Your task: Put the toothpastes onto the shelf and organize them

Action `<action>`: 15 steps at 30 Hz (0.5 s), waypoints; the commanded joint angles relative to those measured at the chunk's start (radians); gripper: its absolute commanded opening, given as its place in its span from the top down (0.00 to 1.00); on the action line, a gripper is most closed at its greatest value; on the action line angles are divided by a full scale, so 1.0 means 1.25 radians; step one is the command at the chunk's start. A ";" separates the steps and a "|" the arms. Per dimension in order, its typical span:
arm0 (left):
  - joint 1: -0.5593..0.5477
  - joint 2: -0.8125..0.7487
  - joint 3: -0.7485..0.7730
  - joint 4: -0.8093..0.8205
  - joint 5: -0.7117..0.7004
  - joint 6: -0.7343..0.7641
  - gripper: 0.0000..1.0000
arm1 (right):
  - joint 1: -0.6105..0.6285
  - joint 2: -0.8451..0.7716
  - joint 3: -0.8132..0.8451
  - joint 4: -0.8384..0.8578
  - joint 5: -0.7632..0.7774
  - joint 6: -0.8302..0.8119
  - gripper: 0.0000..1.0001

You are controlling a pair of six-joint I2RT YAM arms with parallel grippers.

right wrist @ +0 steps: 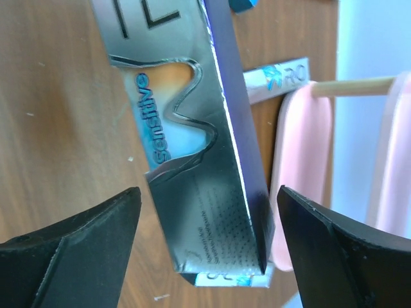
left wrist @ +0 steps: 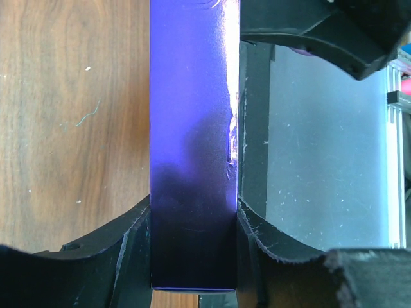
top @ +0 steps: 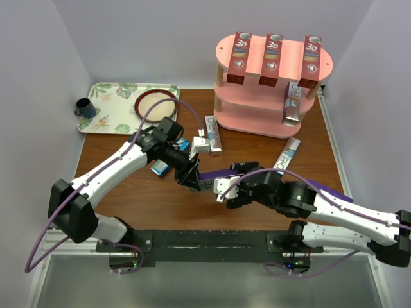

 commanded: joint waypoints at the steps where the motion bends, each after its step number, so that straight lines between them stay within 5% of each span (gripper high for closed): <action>1: 0.005 0.005 0.037 -0.006 0.065 0.025 0.66 | 0.020 0.006 -0.008 0.031 0.098 -0.067 0.10; 5: 0.005 0.014 0.043 -0.016 0.069 0.030 0.66 | 0.034 0.014 -0.014 0.043 0.107 -0.076 0.19; 15: 0.005 0.013 0.053 0.001 -0.044 -0.010 0.51 | 0.041 0.006 -0.011 0.020 0.103 -0.058 0.68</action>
